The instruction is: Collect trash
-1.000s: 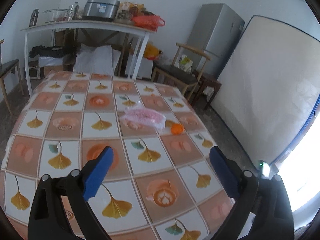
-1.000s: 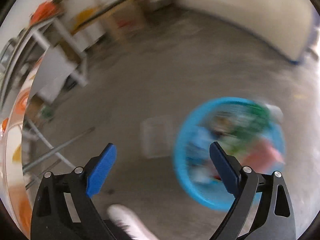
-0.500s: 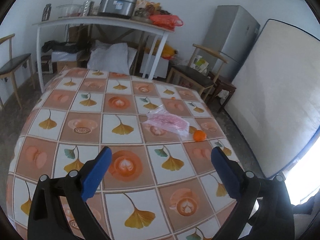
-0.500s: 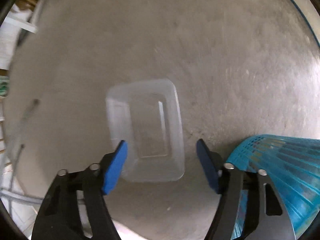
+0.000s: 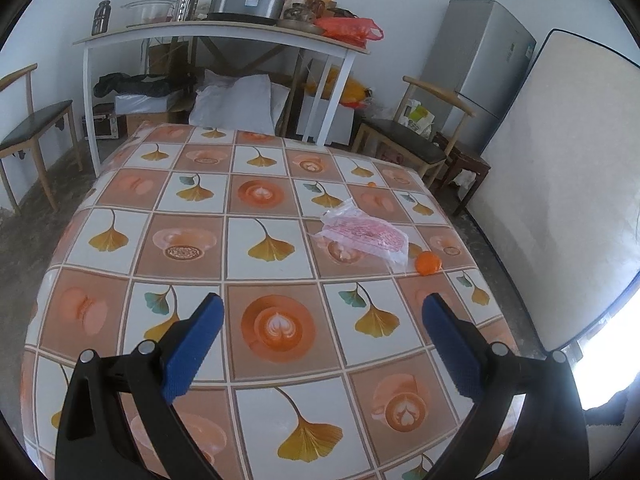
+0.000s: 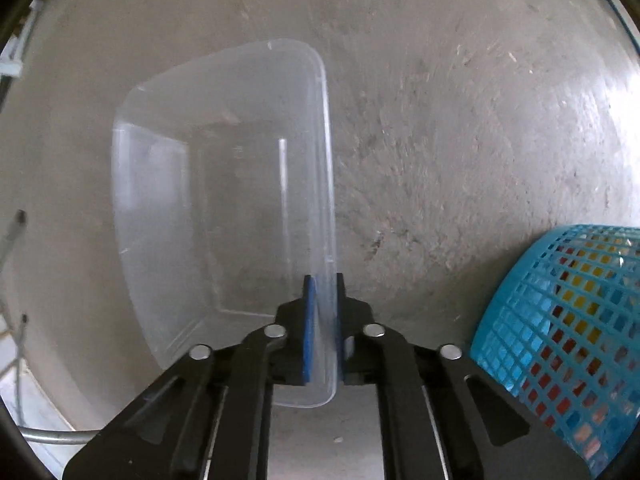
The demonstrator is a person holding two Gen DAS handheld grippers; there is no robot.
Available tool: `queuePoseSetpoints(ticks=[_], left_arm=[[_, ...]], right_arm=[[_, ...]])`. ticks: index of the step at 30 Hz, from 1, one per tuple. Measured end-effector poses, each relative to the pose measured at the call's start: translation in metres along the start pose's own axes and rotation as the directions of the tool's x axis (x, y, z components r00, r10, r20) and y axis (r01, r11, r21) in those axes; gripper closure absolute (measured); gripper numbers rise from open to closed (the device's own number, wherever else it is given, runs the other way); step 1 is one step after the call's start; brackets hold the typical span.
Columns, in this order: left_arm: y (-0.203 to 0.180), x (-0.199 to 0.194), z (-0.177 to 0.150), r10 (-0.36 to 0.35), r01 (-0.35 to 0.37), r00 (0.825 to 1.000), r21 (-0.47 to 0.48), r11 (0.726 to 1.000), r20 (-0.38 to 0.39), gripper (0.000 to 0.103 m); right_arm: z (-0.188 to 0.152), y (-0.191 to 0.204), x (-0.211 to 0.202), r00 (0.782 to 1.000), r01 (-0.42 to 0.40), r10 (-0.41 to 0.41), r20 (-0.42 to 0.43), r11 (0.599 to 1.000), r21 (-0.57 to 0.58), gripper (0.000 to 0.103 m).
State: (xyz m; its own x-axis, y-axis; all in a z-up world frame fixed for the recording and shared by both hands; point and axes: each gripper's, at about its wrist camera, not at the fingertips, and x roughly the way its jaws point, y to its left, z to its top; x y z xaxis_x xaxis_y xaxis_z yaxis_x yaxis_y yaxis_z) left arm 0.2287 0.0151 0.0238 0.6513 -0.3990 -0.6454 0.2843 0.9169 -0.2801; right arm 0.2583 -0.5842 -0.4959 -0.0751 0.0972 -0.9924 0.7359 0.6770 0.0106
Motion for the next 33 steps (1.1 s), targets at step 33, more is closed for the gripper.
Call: queuePoseSetpoints(ticks=[33], left_arm=[[-0.054,-0.105,-0.028,-0.236,0.222,0.953,0.094,0.971,0.191,0.006]], right_arm=[[-0.222,-0.153,-0.252,0.722,0.607,-0.210,0.660,0.651,-0.456,0.100]])
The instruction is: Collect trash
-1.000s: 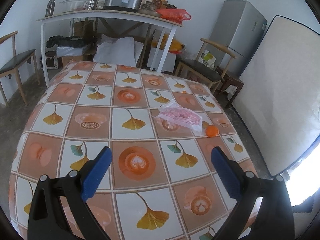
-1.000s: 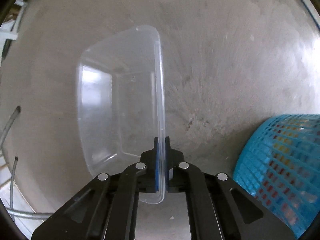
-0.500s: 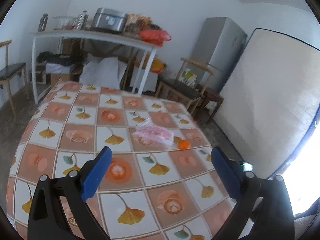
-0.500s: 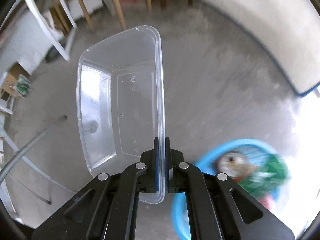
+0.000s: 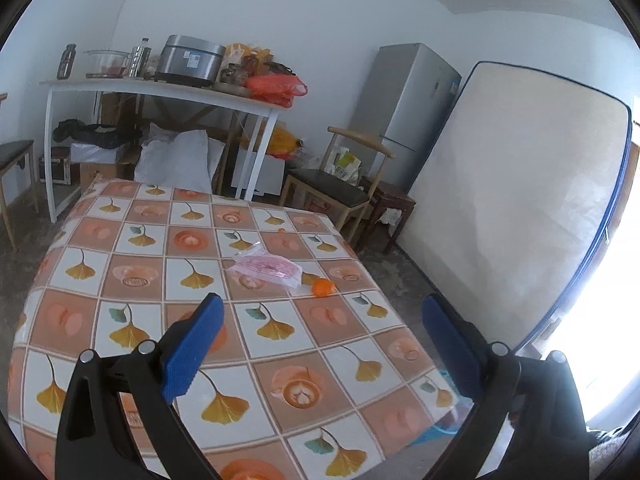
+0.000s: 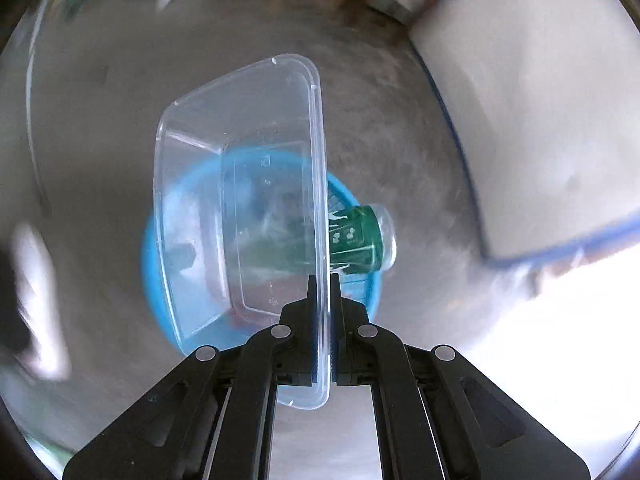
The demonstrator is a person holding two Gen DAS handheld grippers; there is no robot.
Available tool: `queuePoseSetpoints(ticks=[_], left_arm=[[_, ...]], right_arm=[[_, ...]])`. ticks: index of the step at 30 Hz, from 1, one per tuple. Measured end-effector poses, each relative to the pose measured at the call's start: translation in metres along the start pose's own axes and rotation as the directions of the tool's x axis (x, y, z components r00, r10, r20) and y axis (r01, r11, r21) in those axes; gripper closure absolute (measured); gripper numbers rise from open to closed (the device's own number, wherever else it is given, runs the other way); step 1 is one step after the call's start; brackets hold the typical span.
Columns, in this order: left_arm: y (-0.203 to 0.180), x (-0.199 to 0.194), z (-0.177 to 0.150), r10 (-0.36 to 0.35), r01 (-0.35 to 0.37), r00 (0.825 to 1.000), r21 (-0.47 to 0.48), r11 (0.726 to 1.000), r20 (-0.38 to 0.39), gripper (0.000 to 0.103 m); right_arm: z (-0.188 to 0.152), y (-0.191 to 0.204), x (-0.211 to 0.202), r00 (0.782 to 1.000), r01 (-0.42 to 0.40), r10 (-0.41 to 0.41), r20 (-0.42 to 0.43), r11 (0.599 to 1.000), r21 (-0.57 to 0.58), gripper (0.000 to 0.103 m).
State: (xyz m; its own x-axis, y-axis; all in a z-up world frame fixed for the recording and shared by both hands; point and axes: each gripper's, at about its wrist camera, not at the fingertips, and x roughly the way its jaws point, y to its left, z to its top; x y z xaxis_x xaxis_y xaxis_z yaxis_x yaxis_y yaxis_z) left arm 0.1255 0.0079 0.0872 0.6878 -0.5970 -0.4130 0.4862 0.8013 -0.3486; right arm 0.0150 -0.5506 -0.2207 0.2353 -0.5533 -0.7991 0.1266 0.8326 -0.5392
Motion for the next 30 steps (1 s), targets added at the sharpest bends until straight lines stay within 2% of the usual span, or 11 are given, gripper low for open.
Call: queuePoseSetpoints(ticks=[3,5,6,8,10,17,21,24,26,29,30], left_arm=[[-0.004,-0.016,0.000,-0.007,0.007,1.000,-0.013,1.000,0.026,0.006],[-0.004,-0.023,-0.001,-0.001,0.001,0.999,-0.009,1.000,0.040,0.006],[-0.005,-0.027,-0.002,0.008,-0.007,0.999,-0.005,1.000,0.043,0.006],[-0.005,-0.031,-0.004,0.018,-0.018,0.999,-0.002,1.000,0.038,0.006],[-0.005,-0.035,-0.005,0.020,-0.020,0.999,-0.002,1.000,0.038,0.006],[-0.004,-0.037,-0.008,0.017,-0.016,0.999,-0.015,1.000,0.036,0.006],[0.002,-0.034,-0.014,0.063,-0.063,0.998,-0.018,0.998,0.005,0.006],[0.009,-0.032,-0.016,0.122,-0.123,0.992,-0.026,0.992,-0.027,0.006],[0.016,-0.034,-0.020,0.180,-0.181,0.983,-0.024,0.983,-0.044,0.006],[0.029,-0.035,-0.026,0.250,-0.252,0.965,-0.022,0.967,-0.077,0.006],[0.032,-0.036,-0.027,0.258,-0.261,0.963,-0.023,0.965,-0.082,0.006]], right_arm=[[-0.015,0.029,0.016,0.991,0.137,-0.134,0.030,0.955,-0.265,0.095],[-0.042,0.030,0.020,0.976,0.216,-0.209,0.061,0.897,-0.385,0.076],[-0.046,0.031,0.023,0.974,0.222,-0.217,0.060,0.884,-0.413,0.071],[-0.053,0.028,0.021,0.968,0.247,-0.237,0.078,0.870,-0.428,0.054],[-0.049,0.025,0.010,0.964,0.266,-0.251,0.091,0.871,-0.412,0.047],[-0.077,0.006,-0.027,0.972,0.235,-0.223,0.078,0.936,-0.262,0.043],[-0.074,-0.013,-0.072,0.984,0.143,-0.140,0.110,0.990,-0.015,0.041],[-0.061,-0.024,-0.125,0.974,-0.013,-0.030,0.225,0.982,0.187,0.030],[-0.045,-0.020,-0.146,0.954,-0.103,0.026,0.297,0.964,0.246,0.028],[-0.013,-0.018,-0.196,0.893,-0.275,0.134,0.430,0.918,0.285,0.025],[0.002,-0.016,-0.215,0.861,-0.341,0.177,0.477,0.897,0.283,0.023]])
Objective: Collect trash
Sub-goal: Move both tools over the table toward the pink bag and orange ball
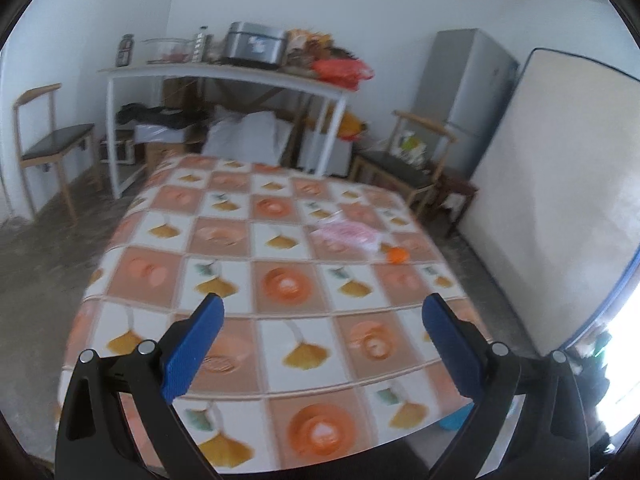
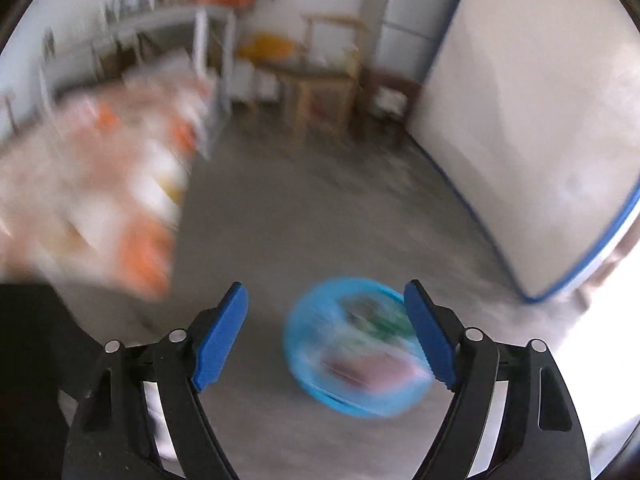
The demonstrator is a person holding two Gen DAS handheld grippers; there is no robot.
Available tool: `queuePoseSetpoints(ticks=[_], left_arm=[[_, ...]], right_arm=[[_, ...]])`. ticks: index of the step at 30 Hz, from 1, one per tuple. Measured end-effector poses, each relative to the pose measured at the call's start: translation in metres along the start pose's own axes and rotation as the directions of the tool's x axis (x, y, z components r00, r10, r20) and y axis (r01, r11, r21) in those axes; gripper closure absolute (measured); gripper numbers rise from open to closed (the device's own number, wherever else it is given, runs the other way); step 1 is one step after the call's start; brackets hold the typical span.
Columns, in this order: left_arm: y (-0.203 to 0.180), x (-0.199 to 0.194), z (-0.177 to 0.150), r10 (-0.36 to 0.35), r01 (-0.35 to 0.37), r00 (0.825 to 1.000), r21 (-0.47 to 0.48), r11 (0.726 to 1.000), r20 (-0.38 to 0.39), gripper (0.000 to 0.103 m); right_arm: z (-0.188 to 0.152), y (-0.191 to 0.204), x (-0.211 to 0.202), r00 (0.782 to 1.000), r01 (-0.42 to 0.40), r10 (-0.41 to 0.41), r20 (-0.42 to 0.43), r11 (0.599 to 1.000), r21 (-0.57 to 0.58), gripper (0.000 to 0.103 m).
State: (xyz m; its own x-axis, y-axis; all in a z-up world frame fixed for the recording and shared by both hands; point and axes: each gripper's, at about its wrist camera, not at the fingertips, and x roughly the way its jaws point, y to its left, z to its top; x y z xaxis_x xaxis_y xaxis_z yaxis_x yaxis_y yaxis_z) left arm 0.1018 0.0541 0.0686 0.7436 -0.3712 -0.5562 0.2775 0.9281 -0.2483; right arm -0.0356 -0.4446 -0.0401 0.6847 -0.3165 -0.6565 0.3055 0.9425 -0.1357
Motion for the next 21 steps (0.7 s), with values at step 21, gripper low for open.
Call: queuePoseSetpoints(ticks=[21], left_arm=[[0.064,0.057,0.044,0.030,-0.033,0.996,-0.034,0.999,-0.081,0.006]], right_arm=[[0.189,0.262,0.095,0.881,-0.462,0.452,-0.141,0.885,-0.053,0.016]])
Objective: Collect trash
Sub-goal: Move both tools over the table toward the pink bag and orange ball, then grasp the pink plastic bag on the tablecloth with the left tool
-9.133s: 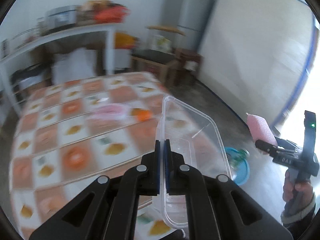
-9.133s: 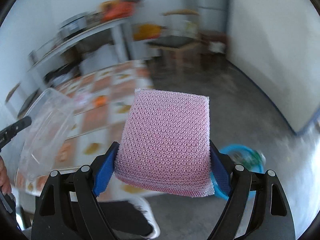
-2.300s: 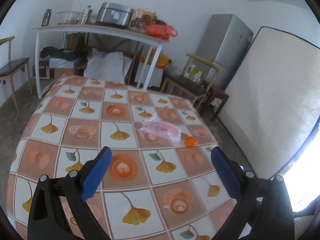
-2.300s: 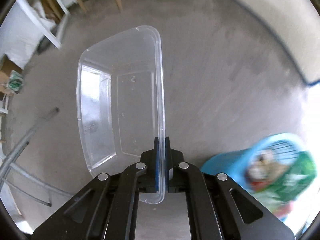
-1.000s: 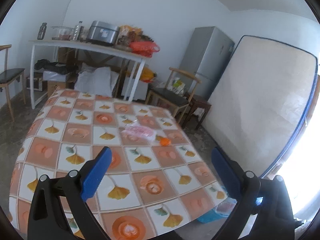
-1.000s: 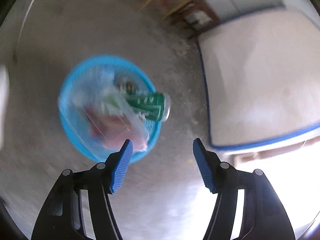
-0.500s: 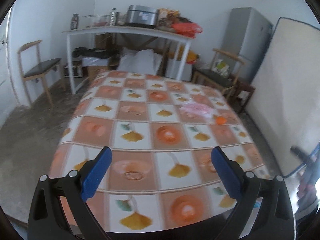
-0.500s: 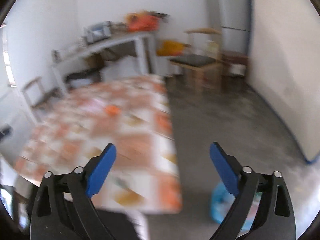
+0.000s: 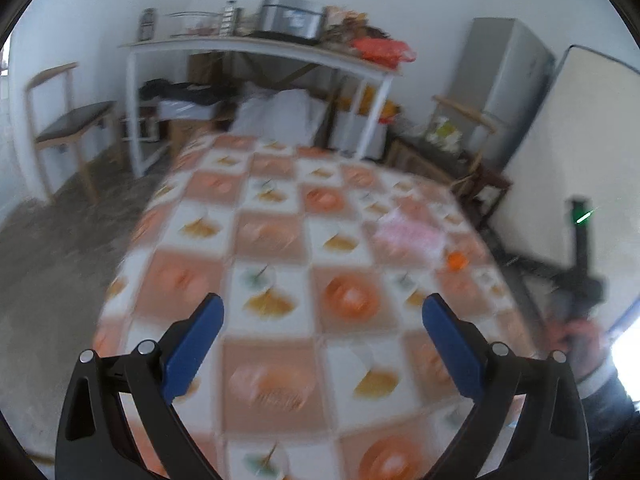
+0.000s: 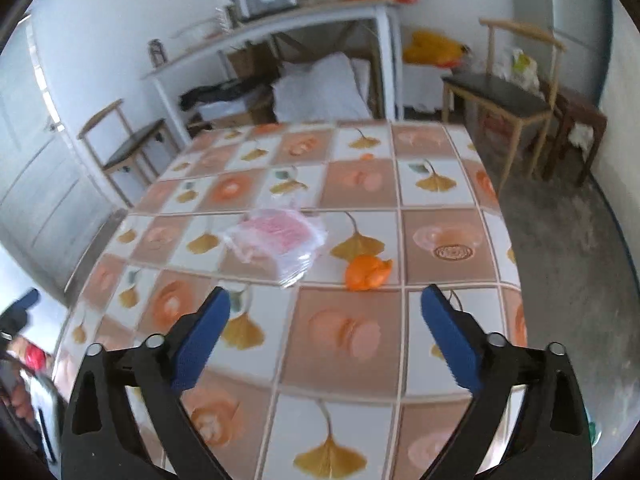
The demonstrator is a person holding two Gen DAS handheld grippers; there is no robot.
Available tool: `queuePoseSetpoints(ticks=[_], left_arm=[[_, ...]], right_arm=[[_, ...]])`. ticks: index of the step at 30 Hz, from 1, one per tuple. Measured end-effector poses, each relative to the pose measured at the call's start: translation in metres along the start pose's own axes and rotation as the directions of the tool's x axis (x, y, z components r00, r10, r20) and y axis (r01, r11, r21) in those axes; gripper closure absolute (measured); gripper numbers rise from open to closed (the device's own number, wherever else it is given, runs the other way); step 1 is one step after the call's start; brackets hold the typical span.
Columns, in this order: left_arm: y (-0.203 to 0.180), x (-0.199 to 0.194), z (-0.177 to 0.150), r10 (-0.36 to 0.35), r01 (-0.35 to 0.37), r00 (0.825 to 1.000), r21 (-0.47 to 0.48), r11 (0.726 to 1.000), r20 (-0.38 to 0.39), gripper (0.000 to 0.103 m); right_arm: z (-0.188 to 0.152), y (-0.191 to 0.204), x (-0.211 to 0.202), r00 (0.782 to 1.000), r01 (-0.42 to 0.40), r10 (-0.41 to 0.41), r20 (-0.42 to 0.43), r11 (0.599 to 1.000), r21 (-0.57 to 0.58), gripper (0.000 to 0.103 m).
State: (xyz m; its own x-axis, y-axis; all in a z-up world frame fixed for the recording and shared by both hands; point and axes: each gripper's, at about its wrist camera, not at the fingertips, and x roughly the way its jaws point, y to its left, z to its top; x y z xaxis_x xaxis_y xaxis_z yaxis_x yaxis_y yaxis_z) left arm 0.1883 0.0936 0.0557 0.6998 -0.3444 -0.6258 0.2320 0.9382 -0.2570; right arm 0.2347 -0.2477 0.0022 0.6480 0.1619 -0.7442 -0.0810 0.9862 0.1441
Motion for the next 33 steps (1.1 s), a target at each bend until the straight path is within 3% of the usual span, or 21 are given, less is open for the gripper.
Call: queuePoseSetpoints(ticks=[2,6,9,12,16,18,20,25,27,29,31,33], left_arm=[[-0.004,0.026,0.029,-0.081,0.081,0.996,0.014,0.997,-0.035,0.006],[-0.007,0.095,0.071,-0.162,0.163,0.983,0.004,0.987,-0.088,0.006],[-0.005,0.137,0.084,-0.231,0.227,0.965,-0.042,0.973,-0.127,0.006],[-0.007,0.184,0.093,-0.318,0.297,0.933,-0.134,0.945,-0.167,0.006],[-0.017,0.219,0.102,-0.346,0.327,0.924,-0.132,0.936,-0.163,0.009],[-0.023,0.238,0.107,-0.337,0.322,0.926,-0.113,0.940,-0.168,0.015],[-0.029,0.256,0.110,-0.303,0.291,0.934,-0.090,0.953,-0.190,0.029],[-0.039,0.293,0.105,-0.276,0.271,0.923,-0.058,0.961,-0.266,0.050],[-0.038,0.302,0.100,-0.278,0.264,0.917,-0.087,0.961,-0.285,0.063],[-0.037,0.306,0.093,-0.290,0.269,0.911,-0.111,0.957,-0.294,0.086],[-0.038,0.307,0.088,-0.277,0.261,0.913,-0.095,0.961,-0.298,0.102],[-0.039,0.302,0.084,-0.265,0.257,0.920,-0.065,0.964,-0.289,0.103]], right_arm=[[0.003,-0.005,0.012,1.000,0.018,-0.017,-0.023,1.000,0.023,0.024],[0.005,-0.022,0.040,0.997,0.048,-0.042,-0.071,0.996,0.080,0.037],[0.003,-0.031,0.048,0.995,0.058,-0.048,-0.088,0.992,0.112,0.043],[0.000,-0.036,0.054,0.994,0.052,-0.041,-0.098,0.991,0.120,0.045],[-0.003,-0.033,0.059,0.994,0.053,-0.044,-0.096,0.994,0.097,0.048],[-0.005,-0.033,0.061,0.994,0.057,-0.048,-0.097,0.994,0.091,0.049],[-0.007,-0.033,0.061,0.994,0.055,-0.046,-0.094,0.994,0.092,0.050],[-0.007,-0.035,0.054,0.997,0.050,-0.044,-0.071,0.994,0.092,0.050],[-0.007,-0.036,0.052,0.997,0.044,-0.037,-0.064,0.994,0.097,0.050],[-0.008,-0.037,0.049,0.998,0.041,-0.035,-0.058,0.994,0.103,0.050],[-0.010,-0.038,0.047,0.998,0.044,-0.038,-0.055,0.993,0.105,0.050],[-0.011,-0.039,0.045,0.998,0.046,-0.041,-0.055,0.993,0.109,0.050]])
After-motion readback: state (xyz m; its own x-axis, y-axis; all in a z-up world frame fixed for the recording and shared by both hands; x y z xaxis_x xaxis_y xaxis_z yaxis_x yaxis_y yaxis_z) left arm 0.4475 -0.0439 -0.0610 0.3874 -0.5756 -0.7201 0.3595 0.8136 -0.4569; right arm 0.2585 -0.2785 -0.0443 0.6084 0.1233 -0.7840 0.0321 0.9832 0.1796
